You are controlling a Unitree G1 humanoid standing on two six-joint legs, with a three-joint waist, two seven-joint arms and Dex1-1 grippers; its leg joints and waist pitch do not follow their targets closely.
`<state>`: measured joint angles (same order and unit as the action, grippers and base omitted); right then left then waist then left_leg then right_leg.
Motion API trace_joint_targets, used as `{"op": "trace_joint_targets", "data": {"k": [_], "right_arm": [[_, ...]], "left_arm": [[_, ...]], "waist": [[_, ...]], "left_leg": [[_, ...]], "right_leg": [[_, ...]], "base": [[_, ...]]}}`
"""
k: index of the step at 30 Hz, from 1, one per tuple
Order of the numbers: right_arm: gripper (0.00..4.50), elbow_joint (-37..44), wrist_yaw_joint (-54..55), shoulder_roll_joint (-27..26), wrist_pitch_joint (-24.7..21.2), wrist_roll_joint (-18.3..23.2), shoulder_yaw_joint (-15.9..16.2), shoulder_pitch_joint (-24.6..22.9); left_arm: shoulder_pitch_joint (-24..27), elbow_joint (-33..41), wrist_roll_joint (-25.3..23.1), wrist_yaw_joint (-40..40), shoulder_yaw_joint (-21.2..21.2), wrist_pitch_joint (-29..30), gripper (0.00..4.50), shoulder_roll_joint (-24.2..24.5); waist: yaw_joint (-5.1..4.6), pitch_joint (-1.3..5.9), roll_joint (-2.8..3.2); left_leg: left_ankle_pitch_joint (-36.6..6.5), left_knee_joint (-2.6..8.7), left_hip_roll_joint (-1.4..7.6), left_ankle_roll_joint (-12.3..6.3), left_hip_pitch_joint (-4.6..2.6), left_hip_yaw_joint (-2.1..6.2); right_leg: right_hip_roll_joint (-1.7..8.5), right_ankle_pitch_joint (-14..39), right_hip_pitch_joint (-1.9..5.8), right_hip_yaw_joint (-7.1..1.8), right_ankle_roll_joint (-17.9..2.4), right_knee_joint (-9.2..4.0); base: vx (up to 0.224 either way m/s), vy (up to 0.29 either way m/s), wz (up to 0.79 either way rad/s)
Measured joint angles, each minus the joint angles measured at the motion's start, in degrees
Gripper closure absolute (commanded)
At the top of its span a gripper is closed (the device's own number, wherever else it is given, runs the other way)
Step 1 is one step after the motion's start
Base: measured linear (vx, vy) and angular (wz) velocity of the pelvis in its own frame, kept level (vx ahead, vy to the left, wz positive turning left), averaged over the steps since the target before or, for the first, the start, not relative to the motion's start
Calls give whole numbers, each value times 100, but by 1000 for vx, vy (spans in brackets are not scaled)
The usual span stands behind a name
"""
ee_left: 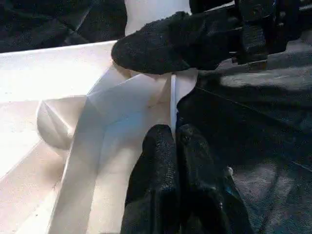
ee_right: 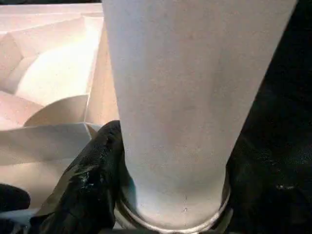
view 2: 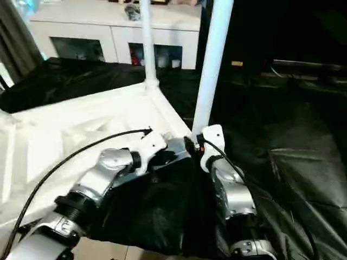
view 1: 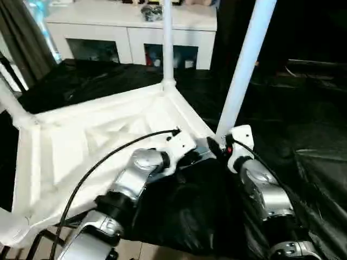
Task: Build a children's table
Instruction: Rotate leg to tighten
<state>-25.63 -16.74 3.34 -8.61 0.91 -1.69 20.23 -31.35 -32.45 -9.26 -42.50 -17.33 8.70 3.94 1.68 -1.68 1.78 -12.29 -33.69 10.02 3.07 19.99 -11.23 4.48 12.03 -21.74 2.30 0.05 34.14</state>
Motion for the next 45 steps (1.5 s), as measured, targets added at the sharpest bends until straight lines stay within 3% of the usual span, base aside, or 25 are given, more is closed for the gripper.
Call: {"op": "trace_joint_targets", "data": {"k": [1,8,18,23,37,45], "right_arm": [[131,8,0,-2,4,1,-12,-2],[72,271,-668,243,30,194,-6,-195],[72,247,-2981,1370,195,347,582,-40],[72,259,-3879,1686,282,403,831,-17],[178,192,-4948,1978,254,567,1128,170],[185,193,-4943,1905,248,574,1155,158]], "left_arm": [[5,21,-11,8,-3,4,450,-3],[127,287,-49,-121,-112,-71,450,105],[231,599,256,-1259,-169,-434,450,910],[218,581,340,-1845,-169,-669,450,1315],[147,497,656,-2792,-169,-752,450,1726],[92,373,681,-2839,-177,-829,450,1751]], "waist": [[3,0,0],[15,-5,10],[12,-21,-8],[27,-30,-22],[51,-39,-40],[57,-41,-43]], "left_leg": [[0,4,0,0,2,0],[0,16,0,0,9,0],[18,41,16,-32,24,0],[17,35,19,-31,18,-3],[17,19,22,-32,19,-6],[17,12,23,-31,16,-6]], "right_leg": [[0,0,-2,1,0,-1],[0,-18,-7,3,-23,-1],[-12,5,-30,22,-15,0],[-12,5,-25,22,-16,3],[-12,6,-26,22,-18,21],[-12,6,-26,21,-18,29]], "base": [[0,0,0],[0,0,0],[0,0,0],[0,0,0],[0,0,0],[0,0,0]]}}
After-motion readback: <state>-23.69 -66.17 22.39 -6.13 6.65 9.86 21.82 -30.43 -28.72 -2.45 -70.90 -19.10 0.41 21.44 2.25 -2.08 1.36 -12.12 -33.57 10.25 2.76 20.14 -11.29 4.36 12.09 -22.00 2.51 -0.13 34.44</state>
